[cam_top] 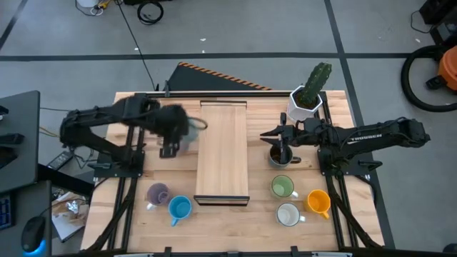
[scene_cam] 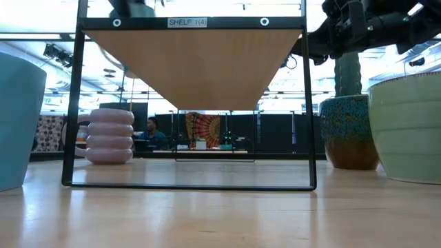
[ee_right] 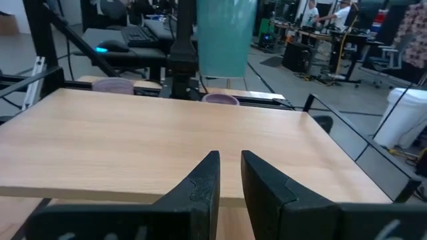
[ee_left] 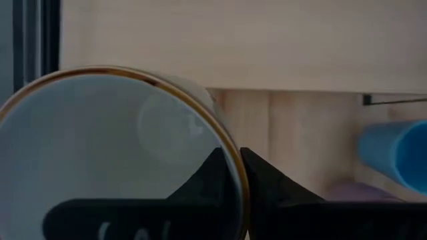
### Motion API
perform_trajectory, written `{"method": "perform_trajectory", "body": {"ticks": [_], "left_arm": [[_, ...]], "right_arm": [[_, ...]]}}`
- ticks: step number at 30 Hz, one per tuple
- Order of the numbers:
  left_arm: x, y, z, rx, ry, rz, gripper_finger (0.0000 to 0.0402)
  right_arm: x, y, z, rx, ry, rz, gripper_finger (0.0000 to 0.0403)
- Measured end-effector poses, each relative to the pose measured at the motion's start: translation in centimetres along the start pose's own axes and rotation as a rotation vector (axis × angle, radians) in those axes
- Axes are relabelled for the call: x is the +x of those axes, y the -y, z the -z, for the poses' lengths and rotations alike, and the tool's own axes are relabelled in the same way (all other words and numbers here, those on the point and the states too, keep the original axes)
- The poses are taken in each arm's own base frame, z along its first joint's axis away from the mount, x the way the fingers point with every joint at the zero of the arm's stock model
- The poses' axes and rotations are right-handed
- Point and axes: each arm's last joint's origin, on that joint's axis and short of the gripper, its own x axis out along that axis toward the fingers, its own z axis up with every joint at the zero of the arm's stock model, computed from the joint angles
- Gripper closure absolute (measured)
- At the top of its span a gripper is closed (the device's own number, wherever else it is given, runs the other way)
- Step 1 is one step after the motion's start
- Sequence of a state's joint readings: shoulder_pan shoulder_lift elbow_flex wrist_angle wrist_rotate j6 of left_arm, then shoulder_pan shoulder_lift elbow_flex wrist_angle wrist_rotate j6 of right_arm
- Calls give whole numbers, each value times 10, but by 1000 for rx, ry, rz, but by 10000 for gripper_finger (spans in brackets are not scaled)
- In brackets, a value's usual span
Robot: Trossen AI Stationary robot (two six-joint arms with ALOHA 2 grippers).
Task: Place coffee mugs
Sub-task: Put the light blue mug on the shelf
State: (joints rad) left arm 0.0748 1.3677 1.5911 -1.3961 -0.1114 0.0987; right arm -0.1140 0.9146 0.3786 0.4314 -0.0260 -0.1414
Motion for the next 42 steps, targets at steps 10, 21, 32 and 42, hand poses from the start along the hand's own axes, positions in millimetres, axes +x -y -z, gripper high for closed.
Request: {"method": "perform_trajectory", "body": {"ticks": [10, 21, 32, 42], "left_arm": [[19, -53, -54, 79, -81, 3, 370], [59, -80, -79, 125, -179, 26, 370], [65, -93, -82, 101, -140, 6, 366], [82, -95, -90, 88, -141, 12, 364]], "right_arm": [[0, 2, 0, 13, 5, -32, 334], [0, 2, -1, 16, 12, -31, 334], [0, 2, -1, 20, 14, -31, 334], [0, 2, -1, 20, 21, -30, 334]]}}
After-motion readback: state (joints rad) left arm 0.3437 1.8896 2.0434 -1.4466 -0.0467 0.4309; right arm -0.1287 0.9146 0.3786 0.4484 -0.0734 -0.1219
